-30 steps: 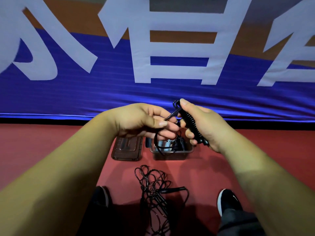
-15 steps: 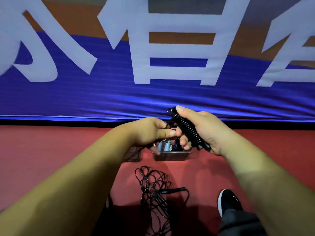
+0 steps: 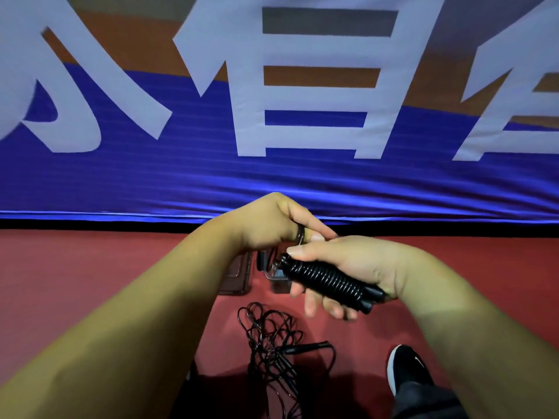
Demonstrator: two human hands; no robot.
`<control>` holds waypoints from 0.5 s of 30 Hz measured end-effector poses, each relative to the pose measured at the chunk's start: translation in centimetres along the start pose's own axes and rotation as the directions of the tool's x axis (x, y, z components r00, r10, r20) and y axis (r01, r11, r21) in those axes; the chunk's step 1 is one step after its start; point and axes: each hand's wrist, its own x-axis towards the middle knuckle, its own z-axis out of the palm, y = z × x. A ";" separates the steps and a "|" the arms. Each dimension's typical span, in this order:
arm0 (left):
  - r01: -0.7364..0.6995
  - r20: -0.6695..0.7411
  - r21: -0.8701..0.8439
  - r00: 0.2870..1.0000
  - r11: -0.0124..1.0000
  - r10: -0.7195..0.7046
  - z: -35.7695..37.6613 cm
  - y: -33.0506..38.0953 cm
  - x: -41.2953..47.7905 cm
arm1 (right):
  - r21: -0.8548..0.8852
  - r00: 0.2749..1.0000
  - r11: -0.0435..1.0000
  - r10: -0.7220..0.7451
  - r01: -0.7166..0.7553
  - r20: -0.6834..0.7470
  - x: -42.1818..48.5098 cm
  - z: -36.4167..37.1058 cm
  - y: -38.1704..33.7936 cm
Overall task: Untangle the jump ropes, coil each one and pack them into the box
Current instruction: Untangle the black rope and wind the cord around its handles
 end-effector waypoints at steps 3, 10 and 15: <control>0.015 -0.013 0.065 1.000 0.998 -0.014 0.5 -0.2 0.2 | -0.043 1.000 0.999 0.013 -0.013 0.004 0.1 -0.1 0.2; 0.163 -0.221 0.253 0.969 0.954 -0.107 -0.2 -2.0 0.4 | 0.195 0.984 0.966 -0.156 0.170 -0.086 0.3 -0.4 0.1; 0.133 -0.051 -0.028 0.990 0.991 -0.134 -0.6 -3.3 -0.3 | 0.288 0.934 0.909 -0.223 0.303 -0.279 0.1 -1.7 0.1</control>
